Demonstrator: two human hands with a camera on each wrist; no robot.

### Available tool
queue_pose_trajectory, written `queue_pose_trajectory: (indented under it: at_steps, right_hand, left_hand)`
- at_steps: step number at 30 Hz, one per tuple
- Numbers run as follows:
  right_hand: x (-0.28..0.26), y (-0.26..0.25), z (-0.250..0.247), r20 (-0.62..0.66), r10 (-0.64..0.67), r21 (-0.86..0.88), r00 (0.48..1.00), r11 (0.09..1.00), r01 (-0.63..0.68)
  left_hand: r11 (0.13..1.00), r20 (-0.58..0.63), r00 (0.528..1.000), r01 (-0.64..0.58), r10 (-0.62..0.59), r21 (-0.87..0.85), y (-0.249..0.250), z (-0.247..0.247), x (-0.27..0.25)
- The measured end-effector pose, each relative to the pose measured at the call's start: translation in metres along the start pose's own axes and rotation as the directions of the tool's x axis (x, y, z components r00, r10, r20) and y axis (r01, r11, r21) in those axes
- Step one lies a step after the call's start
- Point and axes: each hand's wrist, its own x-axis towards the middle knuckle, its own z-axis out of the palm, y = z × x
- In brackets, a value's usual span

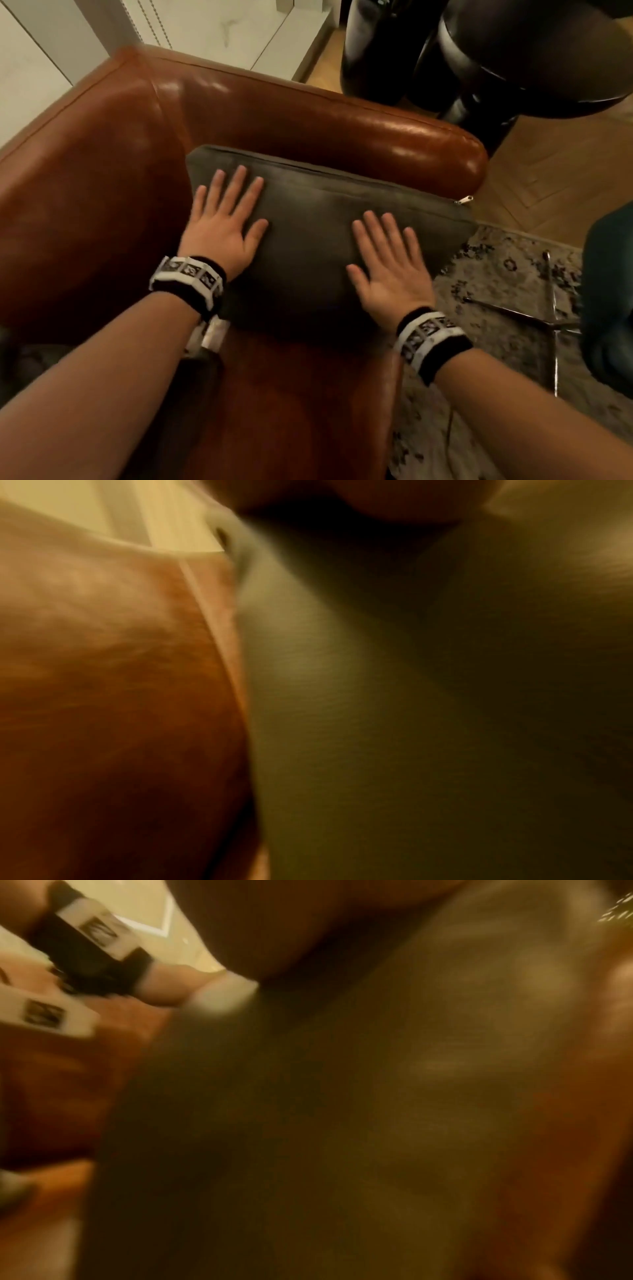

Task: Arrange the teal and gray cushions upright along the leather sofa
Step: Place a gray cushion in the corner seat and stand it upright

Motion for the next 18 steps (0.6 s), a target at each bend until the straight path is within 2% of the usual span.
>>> queue_pose_trajectory:
  at_steps: [3, 5, 6, 8, 9, 11, 14, 15, 16, 17, 18]
  right_hand:
    - [-0.004, 0.028, -0.013, -0.008, 0.072, -0.043, 0.997, 0.996, -0.072]
    - [0.004, 0.005, -0.019, -0.049, 0.083, -0.022, 0.995, 0.996, -0.084]
    - [0.008, -0.014, -0.019, -0.069, 0.023, -0.013, 0.997, 1.000, -0.024]
    - [0.008, -0.052, -0.005, -0.077, -0.226, -0.052, 0.971, 0.973, 0.223]
    - [0.003, -0.067, 0.008, -0.062, -0.352, -0.094, 0.934, 0.934, 0.346]
    - [-0.014, -0.081, 0.037, 0.050, -0.505, -0.185, 0.862, 0.843, 0.504]
    - [-0.036, -0.073, 0.062, 0.286, -0.600, -0.289, 0.747, 0.690, 0.664]
    - [-0.039, -0.068, 0.062, 0.317, -0.624, -0.304, 0.714, 0.646, 0.700]
    - [-0.039, -0.063, 0.061, 0.302, -0.642, -0.307, 0.705, 0.635, 0.709]
    - [-0.036, -0.058, 0.056, 0.247, -0.645, -0.303, 0.723, 0.657, 0.690]
    - [-0.030, -0.053, 0.049, 0.168, -0.624, -0.292, 0.763, 0.708, 0.643]
  left_hand:
    - [0.998, 0.011, 0.998, 0.070, -0.070, -0.005, -0.012, 0.000, -0.002]
    - [0.996, 0.012, 0.996, 0.090, -0.090, -0.026, -0.006, 0.001, -0.004]
    - [0.995, 0.016, 0.995, 0.098, -0.098, -0.033, -0.004, 0.002, -0.006]
    - [0.994, 0.017, 0.995, 0.103, -0.102, -0.026, -0.003, 0.004, -0.008]
    - [0.995, 0.014, 0.995, 0.097, -0.096, -0.018, -0.004, 0.003, -0.008]
    - [0.996, 0.029, 0.996, 0.084, -0.084, -0.009, -0.007, 0.000, -0.009]
    - [0.997, 0.036, 0.996, 0.082, -0.081, -0.017, -0.008, -0.001, -0.013]
    - [0.996, 0.020, 0.996, 0.089, -0.089, -0.029, -0.006, 0.000, -0.016]
    - [0.994, -0.009, 0.995, 0.096, -0.096, -0.050, -0.002, 0.001, -0.018]
    - [0.992, -0.043, 0.993, 0.102, -0.105, -0.076, 0.004, 0.003, -0.021]
    - [0.989, -0.076, 0.991, 0.106, -0.113, -0.102, 0.011, 0.005, -0.025]
